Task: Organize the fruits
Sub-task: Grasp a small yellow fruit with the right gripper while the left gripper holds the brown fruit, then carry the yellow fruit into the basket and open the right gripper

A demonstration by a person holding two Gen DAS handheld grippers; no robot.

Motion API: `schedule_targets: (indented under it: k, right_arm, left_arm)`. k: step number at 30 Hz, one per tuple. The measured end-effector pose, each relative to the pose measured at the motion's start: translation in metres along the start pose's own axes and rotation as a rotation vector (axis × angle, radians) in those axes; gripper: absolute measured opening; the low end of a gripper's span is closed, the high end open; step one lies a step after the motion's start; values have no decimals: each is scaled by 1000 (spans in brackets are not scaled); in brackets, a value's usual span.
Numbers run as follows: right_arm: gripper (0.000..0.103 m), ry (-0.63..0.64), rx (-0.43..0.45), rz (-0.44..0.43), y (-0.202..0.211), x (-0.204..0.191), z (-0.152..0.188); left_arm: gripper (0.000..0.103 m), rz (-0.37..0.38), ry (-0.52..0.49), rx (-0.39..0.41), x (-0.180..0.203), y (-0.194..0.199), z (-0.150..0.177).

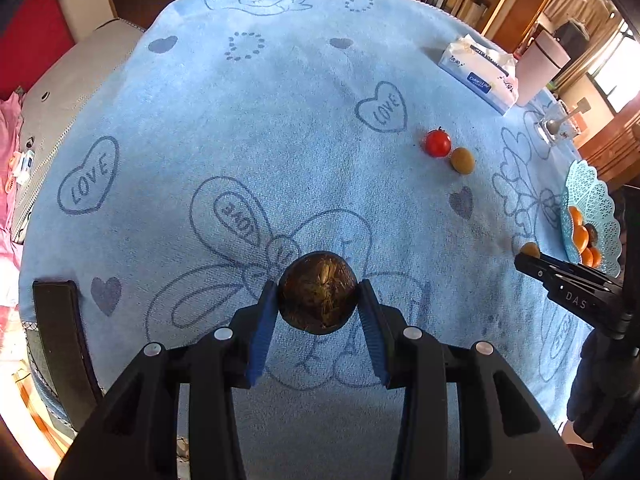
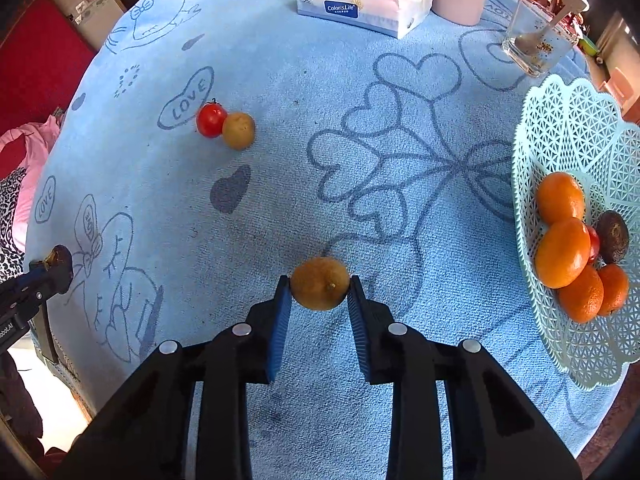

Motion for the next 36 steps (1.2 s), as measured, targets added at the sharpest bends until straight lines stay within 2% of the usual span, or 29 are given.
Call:
schedule_targets:
  k: [7, 13, 29, 36]
  right_arm:
    - [29, -34, 40, -31, 28, 6, 8]
    - [29, -100, 89, -31, 54, 31, 12]
    - [29, -353, 222, 83, 118, 150, 35]
    - [30, -417, 263, 136, 135, 192, 40]
  left_arm:
    - [41, 10, -27, 2, 14, 0, 0]
    - [41, 22, -59, 5, 31, 1, 0]
    - [41, 45, -143, 2, 76, 1, 7]
    - [41, 61, -178, -6, 97, -2, 11]
Point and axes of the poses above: each gripper's, at about its wrist camera, not at the fingertips, and y roughly against the way its jaws point, x to its right, z to its underside, the point moved 7 cm from there along -y, roughly the way its jaws point, and after that the axes turned 5 degrees about y, right-handed, at the moved point
